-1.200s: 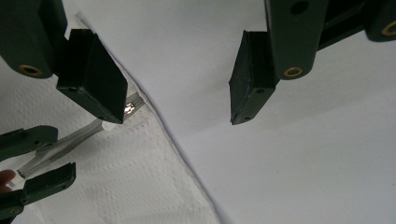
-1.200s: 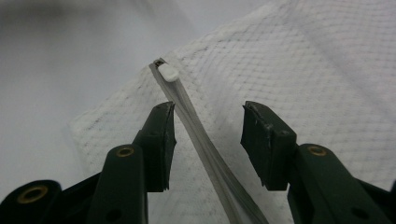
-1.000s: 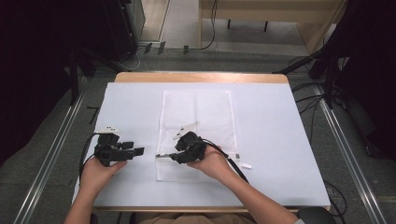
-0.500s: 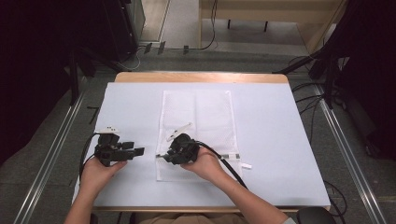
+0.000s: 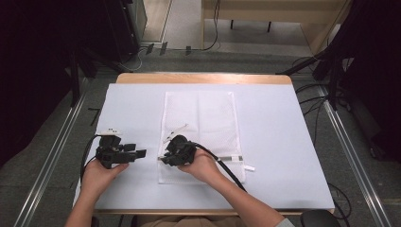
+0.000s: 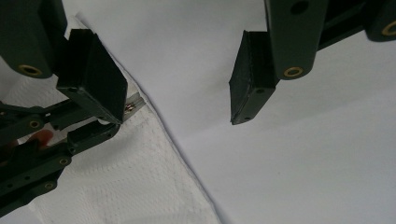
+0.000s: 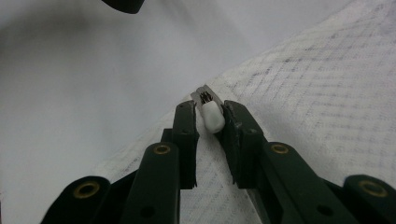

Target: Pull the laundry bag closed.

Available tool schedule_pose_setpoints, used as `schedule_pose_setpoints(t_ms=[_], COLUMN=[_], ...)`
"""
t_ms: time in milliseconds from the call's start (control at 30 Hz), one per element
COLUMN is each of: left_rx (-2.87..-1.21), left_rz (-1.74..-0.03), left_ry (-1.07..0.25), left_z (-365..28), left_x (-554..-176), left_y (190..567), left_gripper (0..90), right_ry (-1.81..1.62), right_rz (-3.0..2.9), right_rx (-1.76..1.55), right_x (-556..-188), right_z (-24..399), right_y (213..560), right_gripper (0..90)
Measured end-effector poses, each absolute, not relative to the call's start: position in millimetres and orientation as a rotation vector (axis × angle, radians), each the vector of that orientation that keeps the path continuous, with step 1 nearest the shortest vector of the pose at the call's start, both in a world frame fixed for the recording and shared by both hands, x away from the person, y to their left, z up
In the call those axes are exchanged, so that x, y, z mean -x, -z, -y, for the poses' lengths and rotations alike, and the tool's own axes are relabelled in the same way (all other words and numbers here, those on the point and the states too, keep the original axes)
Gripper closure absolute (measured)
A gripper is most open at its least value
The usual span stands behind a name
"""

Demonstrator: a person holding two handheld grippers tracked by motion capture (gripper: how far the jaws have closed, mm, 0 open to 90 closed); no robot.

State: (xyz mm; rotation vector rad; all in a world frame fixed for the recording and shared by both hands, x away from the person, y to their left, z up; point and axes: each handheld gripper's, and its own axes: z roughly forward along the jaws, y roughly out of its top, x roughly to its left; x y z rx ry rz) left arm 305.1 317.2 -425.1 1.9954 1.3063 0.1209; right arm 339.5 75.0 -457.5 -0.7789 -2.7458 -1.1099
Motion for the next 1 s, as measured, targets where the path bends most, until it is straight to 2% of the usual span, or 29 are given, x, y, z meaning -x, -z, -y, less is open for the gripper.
schedule_pose_setpoints(t_ms=[433, 1000], left_rx=[-1.996, -2.018], left_rz=[-1.304, -1.241], left_ry=[-0.116, -0.073], left_z=[-317, -311], left_x=[-305, -304], left_y=[425, 426], left_gripper=[37.8, 41.3], right_ry=[1.117, 1.149], right_rz=[2.779, 2.797], right_rx=[0.761, 0.696], right_x=[-342, -344], right_z=[-90, -83], right_y=[462, 450], right_gripper=[83.3, 87.5])
